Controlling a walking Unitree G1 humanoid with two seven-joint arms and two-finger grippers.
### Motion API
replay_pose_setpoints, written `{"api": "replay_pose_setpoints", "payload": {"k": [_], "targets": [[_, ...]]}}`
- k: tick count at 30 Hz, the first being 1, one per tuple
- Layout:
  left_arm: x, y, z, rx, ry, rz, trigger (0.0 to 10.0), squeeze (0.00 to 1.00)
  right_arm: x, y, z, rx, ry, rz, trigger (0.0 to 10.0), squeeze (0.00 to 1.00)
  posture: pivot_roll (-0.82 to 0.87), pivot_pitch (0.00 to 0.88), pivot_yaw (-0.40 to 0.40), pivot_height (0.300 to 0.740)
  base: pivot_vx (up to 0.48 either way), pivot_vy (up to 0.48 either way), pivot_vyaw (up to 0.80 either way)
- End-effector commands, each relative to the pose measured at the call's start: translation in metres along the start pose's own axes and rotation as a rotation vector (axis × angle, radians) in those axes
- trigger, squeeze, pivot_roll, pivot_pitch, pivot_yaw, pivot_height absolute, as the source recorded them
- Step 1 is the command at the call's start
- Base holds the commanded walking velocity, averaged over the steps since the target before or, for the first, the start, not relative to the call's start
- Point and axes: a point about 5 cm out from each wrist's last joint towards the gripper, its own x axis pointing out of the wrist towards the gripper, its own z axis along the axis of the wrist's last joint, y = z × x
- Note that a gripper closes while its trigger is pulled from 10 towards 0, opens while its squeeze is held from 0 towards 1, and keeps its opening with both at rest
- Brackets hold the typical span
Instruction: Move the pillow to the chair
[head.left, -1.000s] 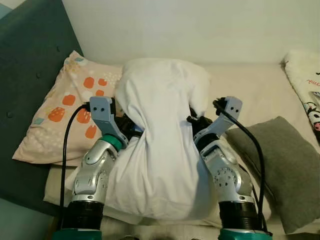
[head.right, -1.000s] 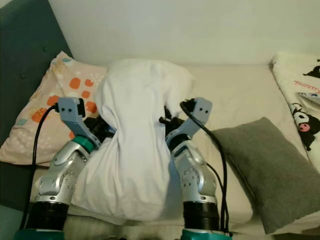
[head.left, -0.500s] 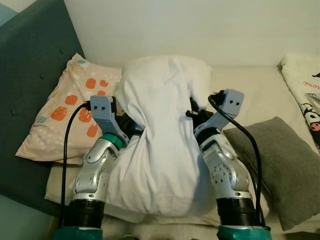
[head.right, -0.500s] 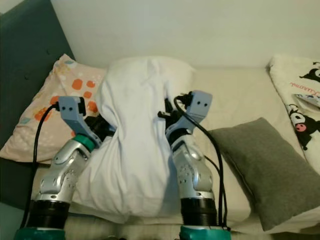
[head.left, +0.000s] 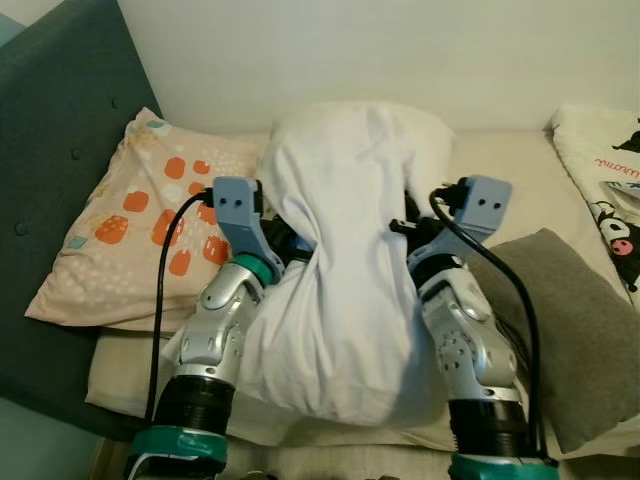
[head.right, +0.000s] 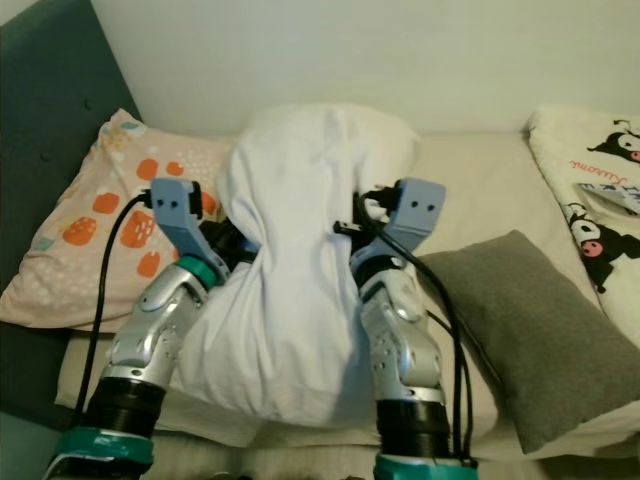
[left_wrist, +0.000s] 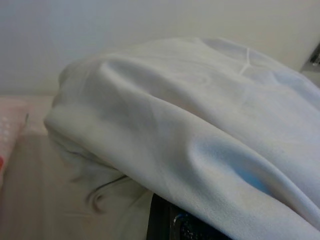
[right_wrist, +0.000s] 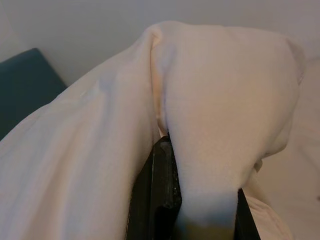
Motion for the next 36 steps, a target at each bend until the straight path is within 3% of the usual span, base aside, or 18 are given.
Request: {"api": "replay_pose_setpoints", "payload": {"k": [1, 11, 21, 36], "targets": [[0.009, -0.017, 0.008, 0.029, -0.037, -0.070, 10.0, 0.00, -0.001, 0.014, 0.007, -0.004, -0.031, 0.053, 10.0, 0.00, -0.07, 0.016, 0.120, 0.740, 0.000, 0.000, 0.00], [0.006, -0.014, 0.008, 0.085, -0.039, -0.045, 10.0, 0.00, -0.007, 0.010, 0.004, -0.014, -0.023, 0.036, 10.0, 0.00, -0.03, 0.042, 0.075, 0.740, 0.000, 0.000, -0.53], [-0.007, 0.001, 0.018, 0.121, -0.071, 0.034, 10.0, 0.00, 0.002, 0.020, 0.004, -0.009, -0.019, 0.071, 10.0, 0.00, 0.03, 0.054, 0.038, 0.740, 0.000, 0.000, -0.80], [-0.007, 0.004, 0.023, 0.159, -0.072, 0.060, 10.0, 0.00, 0.005, 0.021, 0.007, -0.021, -0.050, 0.071, 10.0, 0.00, 0.04, 0.024, 0.034, 0.740, 0.000, 0.000, -0.80]]}}
